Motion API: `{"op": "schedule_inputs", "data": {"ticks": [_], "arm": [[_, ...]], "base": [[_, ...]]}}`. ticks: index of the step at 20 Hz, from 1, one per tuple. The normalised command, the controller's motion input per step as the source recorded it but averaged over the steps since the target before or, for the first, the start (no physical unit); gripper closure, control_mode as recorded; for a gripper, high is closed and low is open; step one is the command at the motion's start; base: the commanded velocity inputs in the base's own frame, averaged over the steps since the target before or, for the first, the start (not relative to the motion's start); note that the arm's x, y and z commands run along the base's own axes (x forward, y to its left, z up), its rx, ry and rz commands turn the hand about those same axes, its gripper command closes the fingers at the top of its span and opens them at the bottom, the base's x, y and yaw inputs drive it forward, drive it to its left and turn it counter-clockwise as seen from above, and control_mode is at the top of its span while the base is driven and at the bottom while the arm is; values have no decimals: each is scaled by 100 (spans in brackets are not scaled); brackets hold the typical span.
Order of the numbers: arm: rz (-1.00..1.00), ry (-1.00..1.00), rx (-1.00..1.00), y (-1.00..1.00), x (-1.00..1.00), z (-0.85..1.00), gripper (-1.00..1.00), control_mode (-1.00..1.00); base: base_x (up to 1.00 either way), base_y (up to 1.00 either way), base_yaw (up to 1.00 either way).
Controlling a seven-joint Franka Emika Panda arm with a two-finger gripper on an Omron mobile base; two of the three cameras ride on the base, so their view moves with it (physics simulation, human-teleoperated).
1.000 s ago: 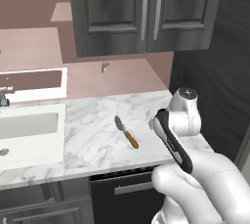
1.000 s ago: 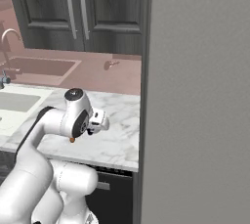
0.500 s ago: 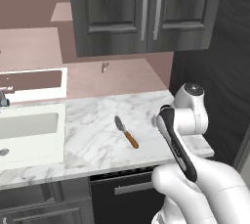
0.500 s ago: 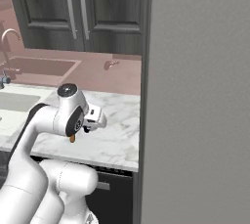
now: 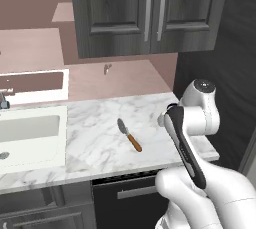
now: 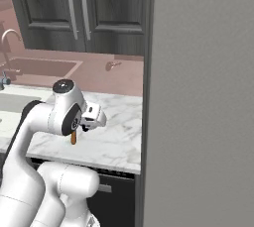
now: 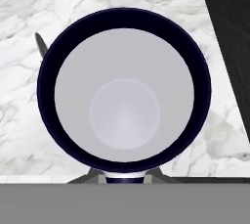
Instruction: Pick the mug from the counter and place it inside the microwave. Then close the microwave.
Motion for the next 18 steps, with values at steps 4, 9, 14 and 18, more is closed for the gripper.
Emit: {"op": "schedule_inputs", "data": {"ticks": [4,9,14,18], "arm": [[0,1,0,0,-19,23,100,-100],[0,0,0,0,-17,25,100,-100],[0,0,0,0,-13,9,100,-100],[0,0,0,0,0,0,100,-100]], "base": [[0,0,0],[0,0,0],[0,0,0],[0,0,0]]}}
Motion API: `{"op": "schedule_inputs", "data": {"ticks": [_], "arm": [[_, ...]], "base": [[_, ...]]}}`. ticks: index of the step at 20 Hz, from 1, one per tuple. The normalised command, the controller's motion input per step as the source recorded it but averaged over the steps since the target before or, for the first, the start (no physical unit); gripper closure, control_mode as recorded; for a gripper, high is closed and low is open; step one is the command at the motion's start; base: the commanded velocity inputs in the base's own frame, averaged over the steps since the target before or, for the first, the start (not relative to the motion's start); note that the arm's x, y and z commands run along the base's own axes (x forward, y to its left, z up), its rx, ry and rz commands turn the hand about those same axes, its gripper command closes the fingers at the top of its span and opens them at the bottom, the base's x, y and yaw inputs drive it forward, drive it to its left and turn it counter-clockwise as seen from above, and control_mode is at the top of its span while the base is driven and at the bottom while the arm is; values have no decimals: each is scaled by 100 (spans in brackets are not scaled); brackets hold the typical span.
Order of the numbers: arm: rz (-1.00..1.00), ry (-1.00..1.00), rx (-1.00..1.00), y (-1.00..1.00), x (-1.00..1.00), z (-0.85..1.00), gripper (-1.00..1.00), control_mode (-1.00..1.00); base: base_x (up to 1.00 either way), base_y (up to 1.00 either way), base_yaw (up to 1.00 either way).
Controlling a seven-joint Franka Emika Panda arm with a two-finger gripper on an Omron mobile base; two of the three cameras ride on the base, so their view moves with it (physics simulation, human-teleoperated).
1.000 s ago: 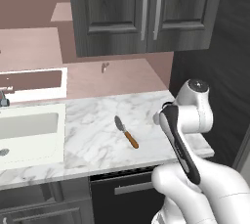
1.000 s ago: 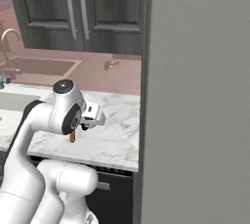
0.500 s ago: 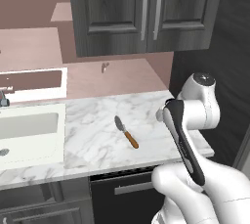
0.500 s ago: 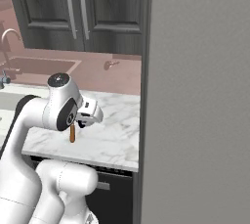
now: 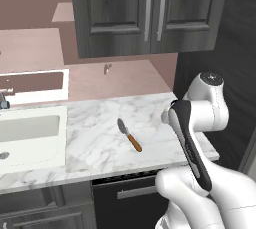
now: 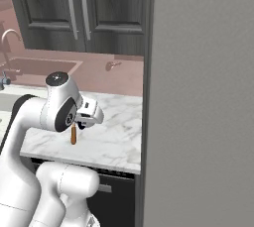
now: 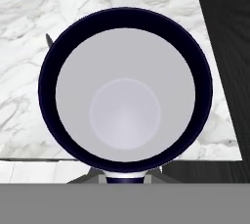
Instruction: Pick the mug from the counter and place it inside the microwave. Then close the microwave.
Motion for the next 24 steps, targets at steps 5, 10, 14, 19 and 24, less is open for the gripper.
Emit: {"op": "schedule_inputs", "data": {"ticks": [5,10,14,19,24], "arm": [[0,0,0,0,0,0,100,-100],[0,0,0,0,0,0,100,-100],[0,0,0,0,0,0,100,-100],[0,0,0,0,0,0,100,100],[0,0,0,0,0,0,100,100]], "base": [[0,0,0],[0,0,0],[0,0,0],[0,0,0],[-25,0,0]]}}
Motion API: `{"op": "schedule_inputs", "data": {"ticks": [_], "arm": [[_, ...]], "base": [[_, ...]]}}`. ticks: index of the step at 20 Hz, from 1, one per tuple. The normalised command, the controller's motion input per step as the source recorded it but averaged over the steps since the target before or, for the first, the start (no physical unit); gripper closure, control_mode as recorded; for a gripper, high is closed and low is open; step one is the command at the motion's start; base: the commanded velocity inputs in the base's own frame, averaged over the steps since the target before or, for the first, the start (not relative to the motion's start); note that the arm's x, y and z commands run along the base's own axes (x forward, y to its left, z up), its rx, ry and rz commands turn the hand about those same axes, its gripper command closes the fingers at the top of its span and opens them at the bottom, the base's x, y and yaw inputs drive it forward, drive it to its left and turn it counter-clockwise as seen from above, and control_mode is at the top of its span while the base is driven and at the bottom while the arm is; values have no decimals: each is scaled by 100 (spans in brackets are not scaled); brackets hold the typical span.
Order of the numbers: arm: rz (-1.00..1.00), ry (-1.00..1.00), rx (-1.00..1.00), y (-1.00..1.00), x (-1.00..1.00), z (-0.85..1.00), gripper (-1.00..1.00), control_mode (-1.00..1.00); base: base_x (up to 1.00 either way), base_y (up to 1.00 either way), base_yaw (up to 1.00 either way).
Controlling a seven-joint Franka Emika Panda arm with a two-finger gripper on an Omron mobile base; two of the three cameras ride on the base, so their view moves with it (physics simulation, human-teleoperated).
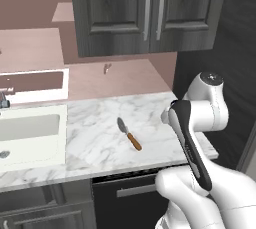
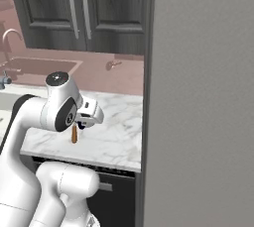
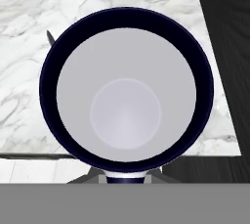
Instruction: Pick the mug from the counter and place it inside the microwave. Then close the microwave.
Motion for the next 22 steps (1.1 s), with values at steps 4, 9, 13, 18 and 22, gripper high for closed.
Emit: {"op": "schedule_inputs", "data": {"ticks": [4,9,13,18,22], "arm": [[0,0,0,0,0,0,100,100],[0,0,0,0,0,0,100,100],[0,0,0,0,0,0,100,100],[0,0,0,0,0,0,100,100],[0,0,0,0,0,0,100,100]], "base": [[-69,0,0],[-99,3,0],[-100,9,0],[-69,9,-15],[-13,3,-50]]}}
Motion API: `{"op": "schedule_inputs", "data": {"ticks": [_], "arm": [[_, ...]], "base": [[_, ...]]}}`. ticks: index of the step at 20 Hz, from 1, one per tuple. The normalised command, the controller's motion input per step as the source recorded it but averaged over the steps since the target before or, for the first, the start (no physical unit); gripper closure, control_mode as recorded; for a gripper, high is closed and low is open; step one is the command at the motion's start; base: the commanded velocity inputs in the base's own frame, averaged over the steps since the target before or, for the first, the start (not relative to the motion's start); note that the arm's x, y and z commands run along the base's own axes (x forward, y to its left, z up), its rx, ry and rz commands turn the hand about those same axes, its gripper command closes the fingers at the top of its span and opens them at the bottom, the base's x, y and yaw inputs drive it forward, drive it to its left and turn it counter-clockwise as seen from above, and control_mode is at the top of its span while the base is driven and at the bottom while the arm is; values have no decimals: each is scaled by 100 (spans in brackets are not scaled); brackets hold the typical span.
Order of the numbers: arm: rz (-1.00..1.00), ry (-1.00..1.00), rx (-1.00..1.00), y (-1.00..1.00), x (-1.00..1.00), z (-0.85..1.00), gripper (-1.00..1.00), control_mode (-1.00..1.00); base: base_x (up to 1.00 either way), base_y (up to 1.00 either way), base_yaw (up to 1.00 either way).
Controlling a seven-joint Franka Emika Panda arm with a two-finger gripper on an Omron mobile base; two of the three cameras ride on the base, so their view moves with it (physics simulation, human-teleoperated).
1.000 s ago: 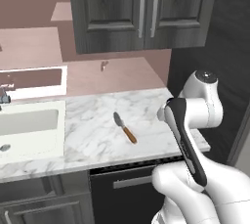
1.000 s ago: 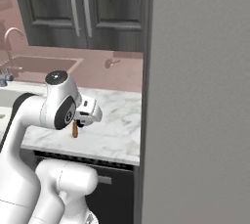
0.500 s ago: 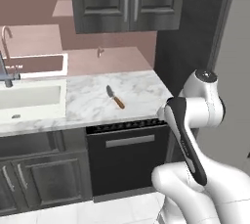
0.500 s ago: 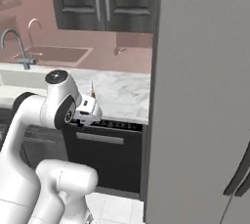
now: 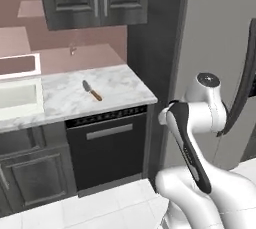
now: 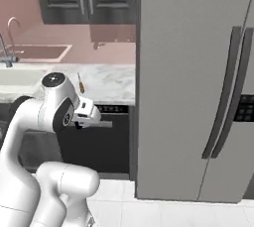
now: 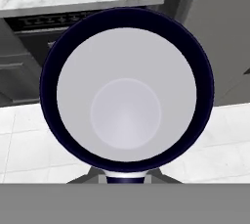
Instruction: Pick the mug from the counter and place it inside the microwave. Then close the microwave.
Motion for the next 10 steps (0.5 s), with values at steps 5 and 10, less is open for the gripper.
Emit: {"op": "schedule_inputs", "data": {"ticks": [5,10], "arm": [[0,0,0,0,0,0,100,100],[0,0,0,0,0,0,100,100]], "base": [[-18,0,-70],[-18,0,-72]]}}
